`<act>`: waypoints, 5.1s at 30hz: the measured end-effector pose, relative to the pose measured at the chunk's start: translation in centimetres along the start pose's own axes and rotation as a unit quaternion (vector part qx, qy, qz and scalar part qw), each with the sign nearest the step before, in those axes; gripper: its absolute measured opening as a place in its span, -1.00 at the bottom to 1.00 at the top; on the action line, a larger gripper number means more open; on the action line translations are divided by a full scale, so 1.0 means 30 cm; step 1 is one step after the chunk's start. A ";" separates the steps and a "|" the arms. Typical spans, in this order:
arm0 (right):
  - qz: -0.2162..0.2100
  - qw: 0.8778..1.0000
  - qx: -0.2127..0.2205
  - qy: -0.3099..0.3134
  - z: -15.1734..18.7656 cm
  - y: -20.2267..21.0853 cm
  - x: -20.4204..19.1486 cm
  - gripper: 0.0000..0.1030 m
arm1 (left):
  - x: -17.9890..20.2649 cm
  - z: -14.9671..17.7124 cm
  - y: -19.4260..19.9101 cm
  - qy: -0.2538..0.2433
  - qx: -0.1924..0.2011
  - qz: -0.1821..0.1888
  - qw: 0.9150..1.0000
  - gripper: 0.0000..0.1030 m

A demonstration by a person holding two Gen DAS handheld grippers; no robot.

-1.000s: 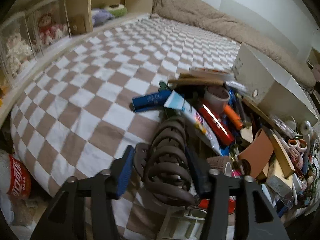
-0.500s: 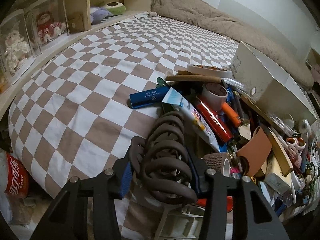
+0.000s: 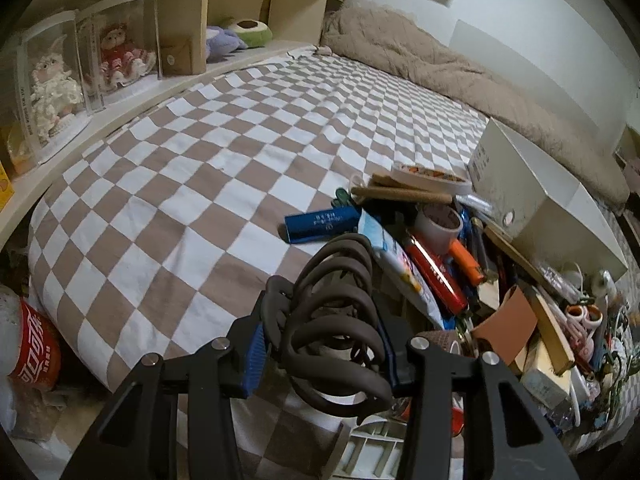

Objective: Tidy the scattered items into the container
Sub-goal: 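Close the left tool on the black coil while the right tool grasps the floral pouch, then lift the black coil and floral pouch and carry both over the white box, then lower both items into the box and open both tools to release them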

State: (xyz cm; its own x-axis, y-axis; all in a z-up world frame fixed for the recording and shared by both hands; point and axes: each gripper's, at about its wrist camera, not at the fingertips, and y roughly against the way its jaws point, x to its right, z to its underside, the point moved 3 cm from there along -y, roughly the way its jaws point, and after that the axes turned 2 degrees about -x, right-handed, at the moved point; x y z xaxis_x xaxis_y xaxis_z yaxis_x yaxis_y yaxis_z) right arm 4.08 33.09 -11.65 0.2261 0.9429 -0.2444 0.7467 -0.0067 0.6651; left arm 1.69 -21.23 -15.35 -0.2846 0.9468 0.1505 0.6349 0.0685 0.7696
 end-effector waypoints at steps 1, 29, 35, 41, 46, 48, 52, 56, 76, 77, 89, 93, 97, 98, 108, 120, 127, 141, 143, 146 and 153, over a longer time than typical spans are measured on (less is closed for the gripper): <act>0.000 1.000 0.003 0.001 -0.006 0.005 -0.002 -0.23 | -0.002 -0.004 0.004 0.002 0.003 -0.001 1.000 -0.12; 0.021 0.993 -0.109 0.036 0.115 -0.133 -0.031 0.50 | -0.033 -0.021 0.030 0.026 0.020 -0.004 0.999 -0.12; 0.001 0.995 -0.096 0.039 0.099 -0.132 -0.037 -0.50 | -0.028 -0.020 0.043 0.029 0.027 0.005 0.999 -0.12; -0.063 0.996 -0.065 -0.009 0.061 -0.067 -0.004 -0.82 | -0.016 -0.033 0.076 0.032 0.041 0.004 0.999 -0.12; -0.083 0.996 -0.025 -0.005 0.005 0.018 -0.047 -0.83 | 0.007 -0.065 0.121 0.029 0.063 0.016 0.997 -0.12; -0.087 0.996 -0.012 0.002 -0.028 0.041 -0.065 -0.83 | 0.017 -0.078 0.134 0.026 0.070 0.021 0.997 -0.12; -0.105 0.994 0.011 0.001 -0.086 0.087 -0.082 -0.83 | 0.030 -0.102 0.164 0.021 0.084 0.026 0.996 -0.12; -0.122 0.992 0.035 0.009 -0.133 0.137 -0.114 -0.83 | 0.040 -0.129 0.201 0.018 0.100 0.032 0.994 -0.12; -0.193 0.975 0.077 0.080 -0.263 0.271 -0.270 -0.83 | 0.213 -0.226 0.363 -0.029 0.158 0.068 0.985 -0.12; -0.195 0.974 0.078 0.084 -0.267 0.275 -0.276 -0.83 | 0.238 -0.236 0.376 -0.035 0.162 0.074 0.983 -0.12; -0.235 0.961 0.062 0.134 -0.349 0.267 -0.407 -0.83 | 0.555 -0.360 0.471 -0.114 0.188 0.147 0.964 -0.12; -0.240 0.956 0.060 0.156 -0.383 0.266 -0.465 -0.83 | 0.667 -0.411 0.493 -0.143 0.196 0.165 0.956 -0.12; -0.245 0.952 0.059 0.176 -0.419 0.271 -0.528 -0.83 | 0.767 -0.445 0.511 -0.166 0.198 0.185 0.948 -0.12; -0.244 0.951 0.060 0.179 -0.427 0.270 -0.540 -0.83 | 0.796 -0.456 0.511 -0.172 0.196 0.192 0.946 -0.12; -0.252 0.951 0.048 0.175 -0.539 0.210 -0.616 -0.83 | 0.994 -0.552 0.470 -0.201 0.184 0.223 0.936 -0.12; -0.180 0.966 -0.007 0.183 -0.560 -0.093 -0.638 -0.83 | 1.167 -0.553 0.255 -0.217 0.109 0.234 0.941 -0.12; -0.137 0.966 -0.082 0.201 -0.494 -0.337 -0.620 -0.83 | 1.247 -0.525 0.057 -0.218 0.046 0.218 0.950 -0.12; -0.073 0.955 -0.160 0.240 -0.431 -0.563 -0.574 -0.83 | 1.359 -0.495 -0.211 -0.211 -0.057 0.186 0.958 -0.12; -0.073 0.954 -0.169 0.238 -0.424 -0.577 -0.566 -0.83 | 1.366 -0.495 -0.236 -0.205 -0.067 0.185 0.959 -0.12; -0.069 0.950 -0.192 0.237 -0.409 -0.613 -0.549 -0.83 | 1.371 -0.501 -0.267 -0.195 -0.077 0.183 0.961 -0.12; -0.070 0.953 -0.159 0.246 -0.417 -0.585 -0.526 0.74 | 1.377 -0.490 -0.321 -0.189 -0.095 0.172 0.962 -0.12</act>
State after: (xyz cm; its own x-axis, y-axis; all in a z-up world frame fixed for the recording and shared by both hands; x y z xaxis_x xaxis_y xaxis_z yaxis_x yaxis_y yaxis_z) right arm -20.43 22.49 -10.65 -0.2419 0.9696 -0.0376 0.5022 0.1582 0.8502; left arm -26.74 12.60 -7.44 0.2227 0.9524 0.2083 0.4915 -0.2942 0.8197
